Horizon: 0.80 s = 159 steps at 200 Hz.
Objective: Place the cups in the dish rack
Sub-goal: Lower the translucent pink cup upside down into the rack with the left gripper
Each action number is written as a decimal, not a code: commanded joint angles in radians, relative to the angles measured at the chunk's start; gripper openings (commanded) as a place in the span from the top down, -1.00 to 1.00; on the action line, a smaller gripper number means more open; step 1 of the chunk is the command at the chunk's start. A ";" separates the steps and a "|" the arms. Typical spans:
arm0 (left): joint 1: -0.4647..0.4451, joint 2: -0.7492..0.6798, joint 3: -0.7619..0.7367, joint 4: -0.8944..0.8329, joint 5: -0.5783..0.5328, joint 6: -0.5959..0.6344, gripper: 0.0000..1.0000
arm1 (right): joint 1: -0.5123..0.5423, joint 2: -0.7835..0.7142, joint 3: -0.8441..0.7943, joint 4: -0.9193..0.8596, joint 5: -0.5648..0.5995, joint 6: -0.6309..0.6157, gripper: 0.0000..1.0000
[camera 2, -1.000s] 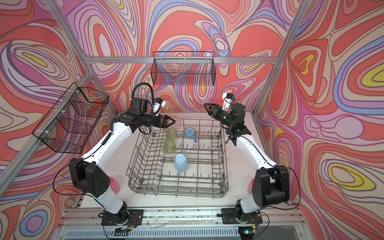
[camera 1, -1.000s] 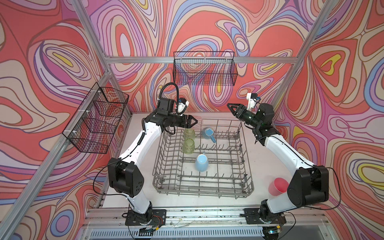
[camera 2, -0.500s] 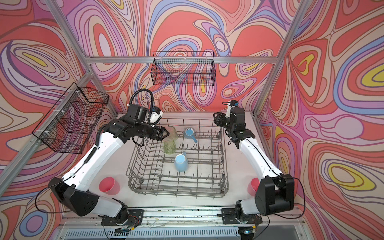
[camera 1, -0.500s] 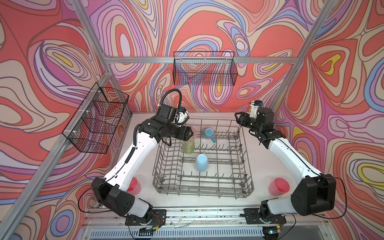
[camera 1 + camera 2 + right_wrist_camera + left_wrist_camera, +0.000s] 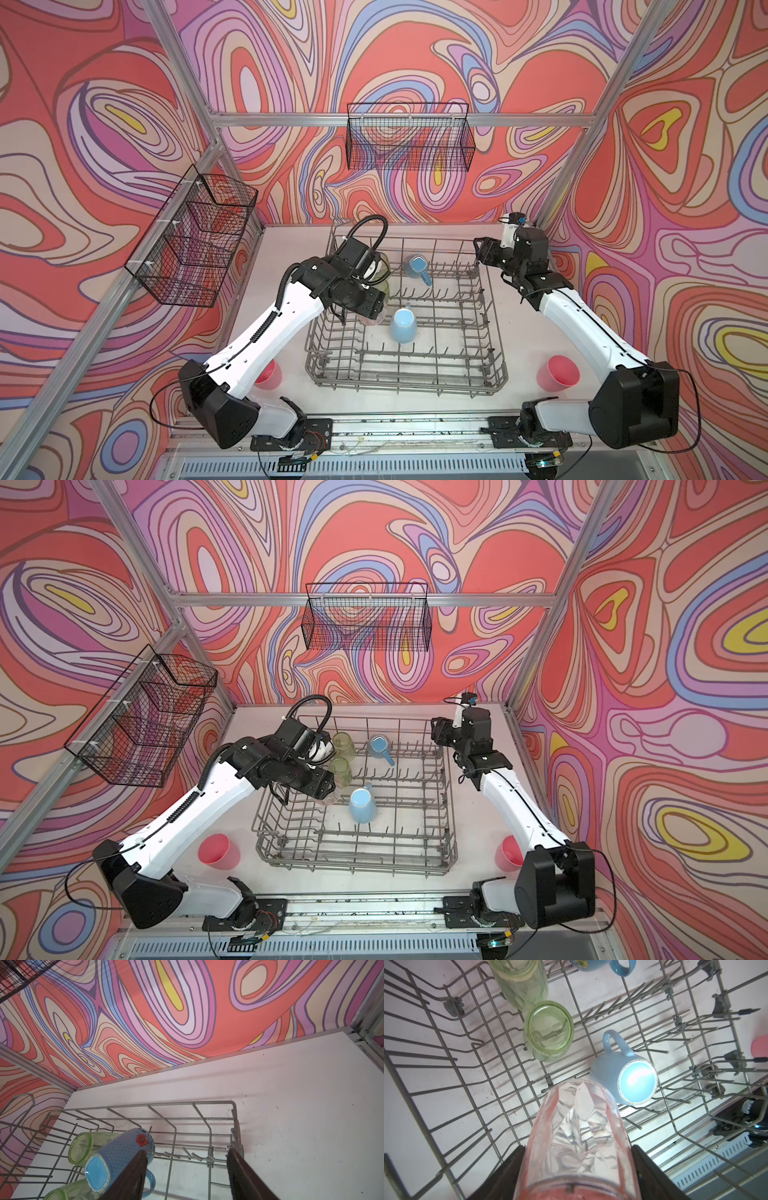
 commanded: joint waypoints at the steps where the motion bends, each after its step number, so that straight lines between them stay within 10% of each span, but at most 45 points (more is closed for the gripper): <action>1: -0.037 -0.013 -0.021 -0.051 -0.077 -0.051 -0.04 | 0.001 -0.031 -0.027 0.030 0.009 -0.020 -0.27; 159: -0.175 0.024 -0.136 -0.047 -0.143 -0.185 -0.04 | 0.002 -0.071 -0.101 0.084 -0.008 -0.035 -0.27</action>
